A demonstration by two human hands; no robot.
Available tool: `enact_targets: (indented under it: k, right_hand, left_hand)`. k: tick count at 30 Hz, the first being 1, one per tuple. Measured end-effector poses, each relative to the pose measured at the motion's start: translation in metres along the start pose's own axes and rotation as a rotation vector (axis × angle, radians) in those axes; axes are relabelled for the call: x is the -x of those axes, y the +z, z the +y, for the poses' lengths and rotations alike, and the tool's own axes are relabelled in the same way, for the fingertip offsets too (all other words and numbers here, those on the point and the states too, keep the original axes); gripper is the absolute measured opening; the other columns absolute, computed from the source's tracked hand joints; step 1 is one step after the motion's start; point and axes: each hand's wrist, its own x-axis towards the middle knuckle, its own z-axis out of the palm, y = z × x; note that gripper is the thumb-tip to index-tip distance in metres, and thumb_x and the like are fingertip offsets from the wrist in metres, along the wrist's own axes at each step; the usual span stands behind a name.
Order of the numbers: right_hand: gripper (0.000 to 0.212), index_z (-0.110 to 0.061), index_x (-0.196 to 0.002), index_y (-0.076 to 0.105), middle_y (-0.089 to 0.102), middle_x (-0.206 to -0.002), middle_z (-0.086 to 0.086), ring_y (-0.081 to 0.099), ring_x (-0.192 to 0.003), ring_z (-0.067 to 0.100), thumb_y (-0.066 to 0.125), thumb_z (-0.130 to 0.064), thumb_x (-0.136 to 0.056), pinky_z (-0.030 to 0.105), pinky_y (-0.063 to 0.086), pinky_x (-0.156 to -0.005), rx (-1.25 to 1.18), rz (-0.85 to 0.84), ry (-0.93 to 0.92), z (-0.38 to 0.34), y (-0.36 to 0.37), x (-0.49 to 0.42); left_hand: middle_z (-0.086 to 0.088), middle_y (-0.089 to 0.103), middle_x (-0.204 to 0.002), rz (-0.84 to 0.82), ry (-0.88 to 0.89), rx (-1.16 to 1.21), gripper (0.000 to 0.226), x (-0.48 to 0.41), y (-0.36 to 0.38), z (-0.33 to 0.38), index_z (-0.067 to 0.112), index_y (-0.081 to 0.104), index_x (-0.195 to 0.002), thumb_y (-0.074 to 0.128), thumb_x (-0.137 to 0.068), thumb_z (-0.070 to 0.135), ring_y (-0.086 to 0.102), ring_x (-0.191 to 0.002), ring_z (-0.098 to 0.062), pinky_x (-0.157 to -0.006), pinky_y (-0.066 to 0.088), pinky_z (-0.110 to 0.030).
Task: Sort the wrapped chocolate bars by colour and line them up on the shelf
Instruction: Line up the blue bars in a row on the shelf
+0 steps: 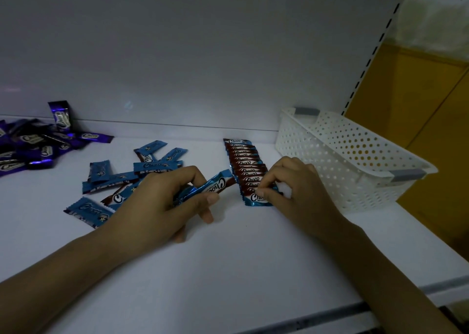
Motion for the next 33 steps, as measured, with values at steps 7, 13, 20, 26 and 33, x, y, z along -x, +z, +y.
enact_targets:
  k: [7,13,20,26,33]
  right_hand:
    - [0.016,-0.024,-0.087,0.068,0.065,-0.08,0.0,0.06,-0.072,0.011,0.075,-0.031,-0.074,0.023,0.052,-0.066,-0.567,-0.084,-0.058,-0.033,-0.002,0.0]
    - [0.005,-0.02,-0.07,0.069,0.069,-0.073,-0.001,0.063,-0.07,0.012,0.067,-0.025,-0.071,0.027,0.053,-0.065,-0.951,-0.105,0.107,-0.037,-0.003,-0.002]
    - [0.019,-0.011,-0.073,0.055,0.069,-0.065,-0.006,0.069,-0.064,0.007,0.064,0.004,-0.079,0.016,0.051,-0.053,-1.03,0.13,0.292,-0.013,-0.014,-0.008]
    - [0.01,-0.025,-0.081,0.07,0.072,-0.082,-0.004,0.069,-0.08,0.01,0.068,-0.032,-0.074,0.019,0.054,-0.062,-0.692,-0.082,0.235,0.002,-0.019,-0.001]
    - [0.006,-0.032,-0.082,0.072,0.064,-0.079,-0.022,0.062,-0.079,-0.003,0.075,-0.029,-0.077,0.012,0.045,-0.067,-0.302,-0.227,0.164,0.01,-0.013,0.002]
  left_hand:
    - [0.008,0.071,-0.065,-0.032,0.051,0.053,0.023,-0.006,0.008,0.002,0.03,0.053,-0.071,0.052,-0.082,0.05,0.045,-0.035,-0.006,-0.038,0.037,-0.017]
    - [0.017,0.067,-0.068,-0.036,0.11,-0.082,0.018,-0.007,0.01,0.0,0.04,0.057,-0.089,0.055,-0.087,0.058,0.051,-0.054,-0.02,-0.051,0.039,-0.028]
    - [0.009,0.055,-0.077,-0.044,0.077,-0.099,0.031,-0.003,0.007,-0.006,0.038,0.055,-0.108,0.046,-0.095,0.012,0.052,-0.068,-0.015,-0.059,0.039,-0.02]
    - [0.026,0.061,-0.094,-0.052,0.121,-0.166,0.038,-0.005,0.007,-0.008,0.047,0.034,-0.134,0.027,-0.098,0.038,0.058,-0.085,-0.001,-0.07,0.042,-0.009]
    - [0.035,0.06,-0.104,0.032,0.121,-0.108,0.034,-0.005,0.003,-0.004,0.028,0.051,-0.102,0.032,-0.084,0.049,0.061,-0.091,0.006,-0.07,0.042,-0.006]
